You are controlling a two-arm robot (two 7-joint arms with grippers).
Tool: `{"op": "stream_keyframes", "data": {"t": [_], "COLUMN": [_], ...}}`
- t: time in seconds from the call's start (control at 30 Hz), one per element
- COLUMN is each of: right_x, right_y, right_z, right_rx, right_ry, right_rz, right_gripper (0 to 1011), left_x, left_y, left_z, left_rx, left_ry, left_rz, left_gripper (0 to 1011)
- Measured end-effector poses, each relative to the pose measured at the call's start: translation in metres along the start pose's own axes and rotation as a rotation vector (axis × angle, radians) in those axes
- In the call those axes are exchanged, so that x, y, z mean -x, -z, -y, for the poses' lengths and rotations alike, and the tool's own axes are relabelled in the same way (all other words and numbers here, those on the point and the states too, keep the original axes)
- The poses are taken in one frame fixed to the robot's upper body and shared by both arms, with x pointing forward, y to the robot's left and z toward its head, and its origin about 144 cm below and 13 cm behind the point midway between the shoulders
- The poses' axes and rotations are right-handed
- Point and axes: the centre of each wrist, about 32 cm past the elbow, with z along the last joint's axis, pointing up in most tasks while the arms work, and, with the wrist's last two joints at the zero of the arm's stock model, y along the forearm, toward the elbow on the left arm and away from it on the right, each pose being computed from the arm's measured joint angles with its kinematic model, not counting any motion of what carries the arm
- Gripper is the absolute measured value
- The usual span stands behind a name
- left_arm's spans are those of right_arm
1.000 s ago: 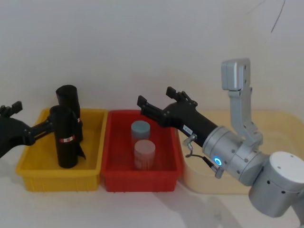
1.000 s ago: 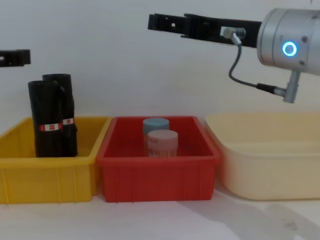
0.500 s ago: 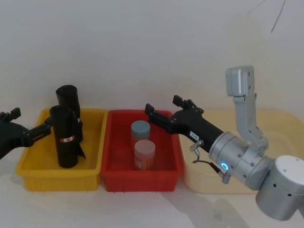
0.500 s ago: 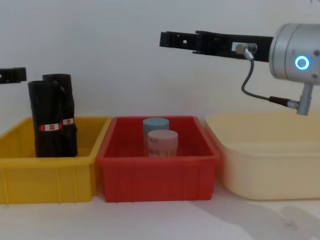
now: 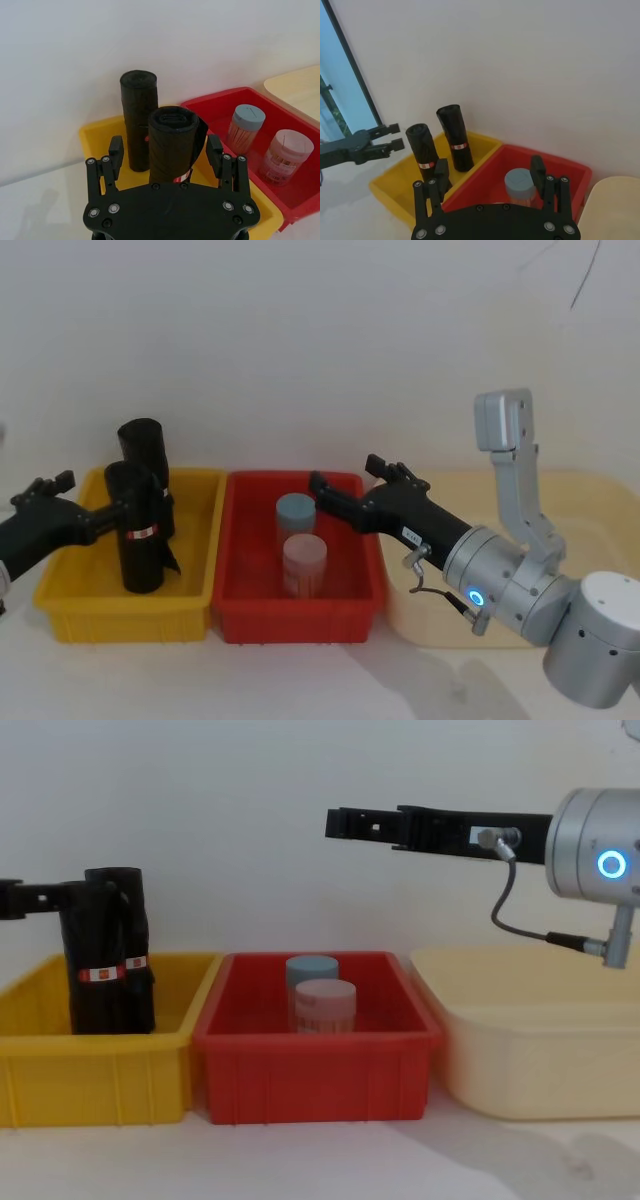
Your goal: Pick up the garbage bag with the one hand and transfer it to the other hand.
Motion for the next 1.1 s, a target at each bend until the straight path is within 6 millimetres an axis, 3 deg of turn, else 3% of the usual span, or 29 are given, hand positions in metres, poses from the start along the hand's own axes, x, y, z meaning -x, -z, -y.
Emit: {"op": "stream_keyframes", "data": {"t": [0.67, 1.1], "right_x": [-0.006, -0.011], "right_y": [0.0, 0.007], "right_z": [-0.003, -0.007], "right_rx": [0.025, 0.082], "right_ry": [-0.032, -0.067], "right_rz": [-0.014, -0.008], "right_gripper": [1002, 1001], "left_x": [-0.012, -0.015], "left_y": [0.007, 0.007], "left_z": [0.043, 0.055], "left_rx": [-0.028, -0.034], "left_ry": [0.084, 0.104], "left_rz": [0.008, 0.026], "left_gripper": [1001, 1001]}}
